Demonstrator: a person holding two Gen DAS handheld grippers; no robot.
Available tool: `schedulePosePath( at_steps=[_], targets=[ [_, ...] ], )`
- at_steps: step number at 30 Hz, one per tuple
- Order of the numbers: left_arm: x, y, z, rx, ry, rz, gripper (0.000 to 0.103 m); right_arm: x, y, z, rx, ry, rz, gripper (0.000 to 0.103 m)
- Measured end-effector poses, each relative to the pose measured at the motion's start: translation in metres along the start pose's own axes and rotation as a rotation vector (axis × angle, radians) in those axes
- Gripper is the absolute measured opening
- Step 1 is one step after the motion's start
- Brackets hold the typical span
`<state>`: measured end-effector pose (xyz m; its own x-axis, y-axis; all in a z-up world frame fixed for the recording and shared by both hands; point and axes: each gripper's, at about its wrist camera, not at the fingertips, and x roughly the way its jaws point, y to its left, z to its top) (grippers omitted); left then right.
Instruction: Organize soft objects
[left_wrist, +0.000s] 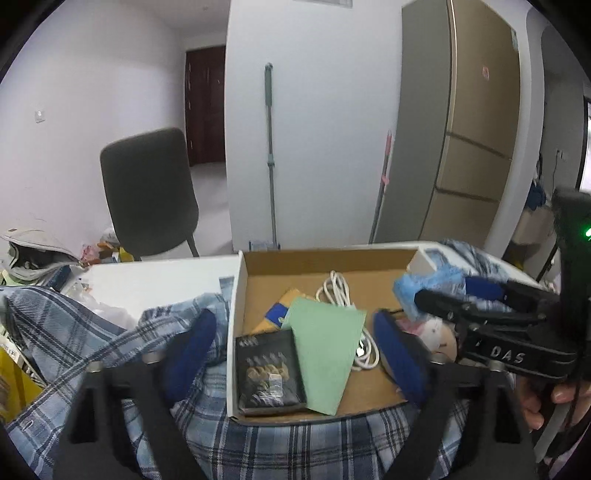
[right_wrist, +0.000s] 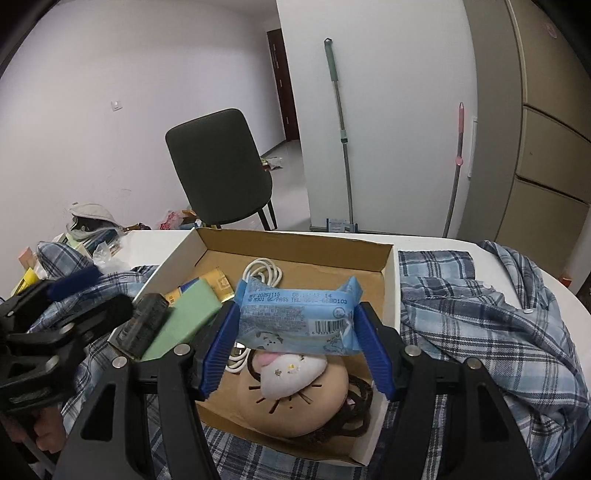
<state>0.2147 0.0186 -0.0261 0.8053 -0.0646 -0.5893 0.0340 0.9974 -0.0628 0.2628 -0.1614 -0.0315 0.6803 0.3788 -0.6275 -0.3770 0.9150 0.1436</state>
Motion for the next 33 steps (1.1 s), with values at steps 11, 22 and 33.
schedulePosePath(
  at_steps=[11,22,33],
  targets=[
    [-0.025,0.004,0.009,-0.036,-0.094,0.015,0.09,-0.005,-0.001,0.006,0.014,-0.024,-0.035,0.084],
    [-0.088,-0.007,0.028,-0.008,-0.256,0.032,0.09,-0.093,0.013,0.031,-0.019,-0.249,-0.13,0.084],
    [-0.207,-0.026,0.038,0.036,-0.5,-0.003,0.09,-0.213,0.043,0.029,-0.061,-0.496,-0.101,0.103]
  ],
)
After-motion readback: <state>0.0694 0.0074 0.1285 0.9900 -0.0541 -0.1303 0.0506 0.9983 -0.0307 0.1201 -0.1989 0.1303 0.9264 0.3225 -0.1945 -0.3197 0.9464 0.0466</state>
